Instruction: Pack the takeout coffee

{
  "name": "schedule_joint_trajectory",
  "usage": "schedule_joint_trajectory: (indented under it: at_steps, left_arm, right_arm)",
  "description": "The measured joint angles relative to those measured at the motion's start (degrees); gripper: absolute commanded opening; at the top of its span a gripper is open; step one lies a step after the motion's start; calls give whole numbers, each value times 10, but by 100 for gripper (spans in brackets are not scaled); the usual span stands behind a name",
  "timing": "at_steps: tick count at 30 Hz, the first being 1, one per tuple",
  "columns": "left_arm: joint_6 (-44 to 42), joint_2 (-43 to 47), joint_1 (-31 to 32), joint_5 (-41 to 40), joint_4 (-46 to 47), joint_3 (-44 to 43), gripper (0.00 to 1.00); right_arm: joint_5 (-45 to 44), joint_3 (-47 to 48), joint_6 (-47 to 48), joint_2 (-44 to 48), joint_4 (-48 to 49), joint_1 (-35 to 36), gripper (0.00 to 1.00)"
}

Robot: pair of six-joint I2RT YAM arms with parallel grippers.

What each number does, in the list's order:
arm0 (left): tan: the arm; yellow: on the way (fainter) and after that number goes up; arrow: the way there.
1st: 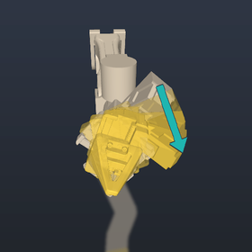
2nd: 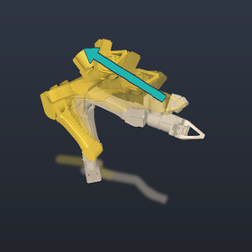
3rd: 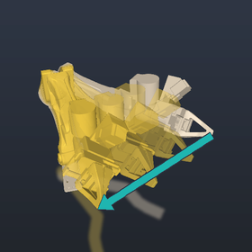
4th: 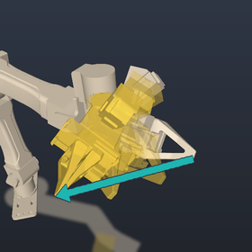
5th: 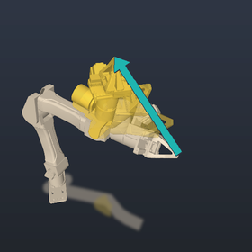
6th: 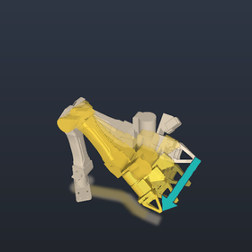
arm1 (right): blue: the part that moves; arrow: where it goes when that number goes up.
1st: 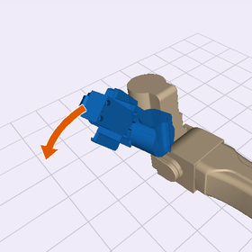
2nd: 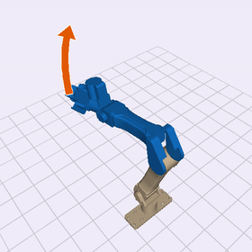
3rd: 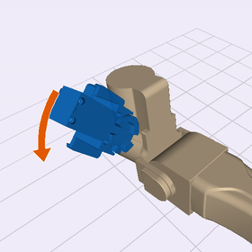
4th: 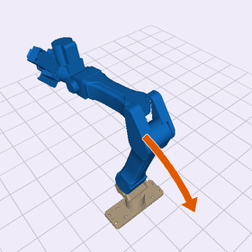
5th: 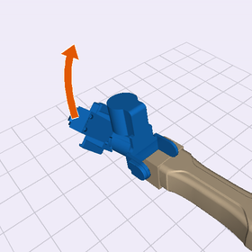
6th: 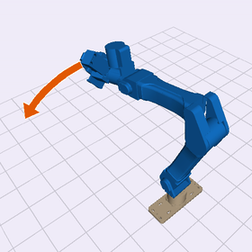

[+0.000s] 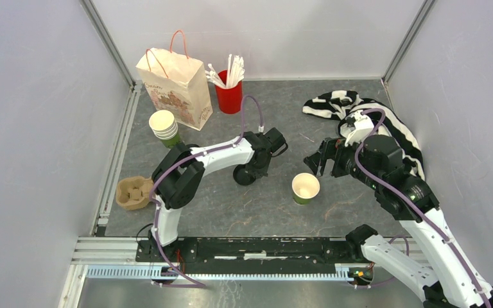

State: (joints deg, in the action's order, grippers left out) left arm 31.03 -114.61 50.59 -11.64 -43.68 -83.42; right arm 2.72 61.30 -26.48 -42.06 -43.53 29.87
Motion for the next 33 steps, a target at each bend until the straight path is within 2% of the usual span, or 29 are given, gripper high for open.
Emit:
schedule_joint_trajectory:
  at_steps: [4,7,11,16,19,22,25,33]
  left_arm:
    - [0,20,-1,3,-33,-22,2]
    - [0,73,-7,33,-58,-51,2]
    - [8,201,-50,156,-30,-61,2]
    - [95,383,-175,347,144,19,2]
    - [166,443,-204,432,268,78,2]
    - [241,459,-202,505,389,134,2]
    - [299,458,-202,542,467,170,2]
    - [366,457,-202,587,561,182,2]
  right_arm:
    - [1,0,8,-4,-1,0,98]
    - [5,2,15,-12,-3,0,98]
    - [35,10,16,-29,0,0,98]
    - [122,20,-25,-58,64,0,98]
    - [183,18,-74,-73,141,0,98]
    - [249,5,-140,-95,249,0,98]
    - [284,1,-181,-120,312,0,98]
    - [304,2,-212,-138,361,0,98]
